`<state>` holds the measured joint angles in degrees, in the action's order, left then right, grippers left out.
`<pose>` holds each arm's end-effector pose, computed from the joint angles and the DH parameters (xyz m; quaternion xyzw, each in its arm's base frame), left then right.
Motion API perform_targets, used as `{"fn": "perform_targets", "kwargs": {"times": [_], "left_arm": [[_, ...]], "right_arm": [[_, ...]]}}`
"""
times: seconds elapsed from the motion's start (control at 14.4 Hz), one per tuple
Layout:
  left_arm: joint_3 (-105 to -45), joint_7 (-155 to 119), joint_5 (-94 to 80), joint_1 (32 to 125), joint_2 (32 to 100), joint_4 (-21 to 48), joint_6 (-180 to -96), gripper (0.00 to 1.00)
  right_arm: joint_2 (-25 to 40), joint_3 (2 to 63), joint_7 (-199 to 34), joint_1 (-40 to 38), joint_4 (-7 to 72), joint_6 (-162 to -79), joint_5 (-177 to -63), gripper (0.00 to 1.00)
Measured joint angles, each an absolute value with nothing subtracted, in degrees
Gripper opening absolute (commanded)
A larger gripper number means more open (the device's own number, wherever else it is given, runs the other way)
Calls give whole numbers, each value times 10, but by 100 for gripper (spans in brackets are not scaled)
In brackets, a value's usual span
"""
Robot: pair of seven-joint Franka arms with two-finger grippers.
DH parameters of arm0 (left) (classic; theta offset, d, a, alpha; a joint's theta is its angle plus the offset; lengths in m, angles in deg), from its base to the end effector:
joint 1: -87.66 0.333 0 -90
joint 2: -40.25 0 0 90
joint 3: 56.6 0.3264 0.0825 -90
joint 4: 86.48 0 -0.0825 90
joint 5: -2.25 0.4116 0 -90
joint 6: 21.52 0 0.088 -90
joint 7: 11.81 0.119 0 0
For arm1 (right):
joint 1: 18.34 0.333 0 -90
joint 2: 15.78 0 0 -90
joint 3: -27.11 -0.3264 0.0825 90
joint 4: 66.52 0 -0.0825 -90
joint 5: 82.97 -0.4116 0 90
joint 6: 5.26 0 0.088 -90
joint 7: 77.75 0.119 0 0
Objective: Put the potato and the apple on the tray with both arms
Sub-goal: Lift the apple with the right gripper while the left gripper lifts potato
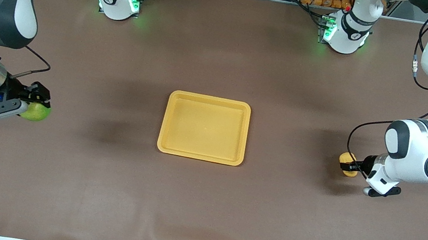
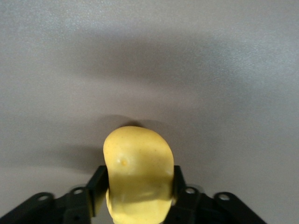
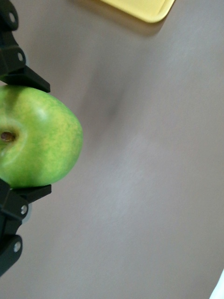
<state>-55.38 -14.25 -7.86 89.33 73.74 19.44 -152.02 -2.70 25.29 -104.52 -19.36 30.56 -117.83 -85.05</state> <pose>0.6478 0.0265 0.1700 0.9897 0.1071 -0.0768 0.0567 0.6619 0.0106 0.4528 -0.9724 -0.2313 -0.0251 0.0152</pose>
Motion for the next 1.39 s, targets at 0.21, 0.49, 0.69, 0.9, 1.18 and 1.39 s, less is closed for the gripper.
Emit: {"fn": "perform_targets", "kwargs": {"times": [0.21, 0.49, 0.69, 0.9, 1.18, 1.39], "left_arm": [[-555, -143, -79, 892, 737, 194, -1521, 33], [-559, -143, -79, 891, 737, 190, -1521, 22], [-564, -142, -79, 891, 729, 183, -1518, 22], [-584, -142, -79, 890, 697, 167, -1467, 22], [-621, -142, -79, 890, 666, 135, -1380, 20], [-650, -143, -78, 886, 659, 117, -1354, 20]], "right_arm": [[-26, 252, -1004, -167, 288, -1178, -853, 29], [-23, 251, -936, -112, 286, -1178, -854, 31], [-10, 250, -871, -50, 286, -1178, -854, 31], [15, 250, -806, 1, 286, -1187, -854, 33], [45, 250, -735, 35, 287, -1217, -854, 33], [74, 250, -655, 70, 291, -1254, -854, 33]]}}
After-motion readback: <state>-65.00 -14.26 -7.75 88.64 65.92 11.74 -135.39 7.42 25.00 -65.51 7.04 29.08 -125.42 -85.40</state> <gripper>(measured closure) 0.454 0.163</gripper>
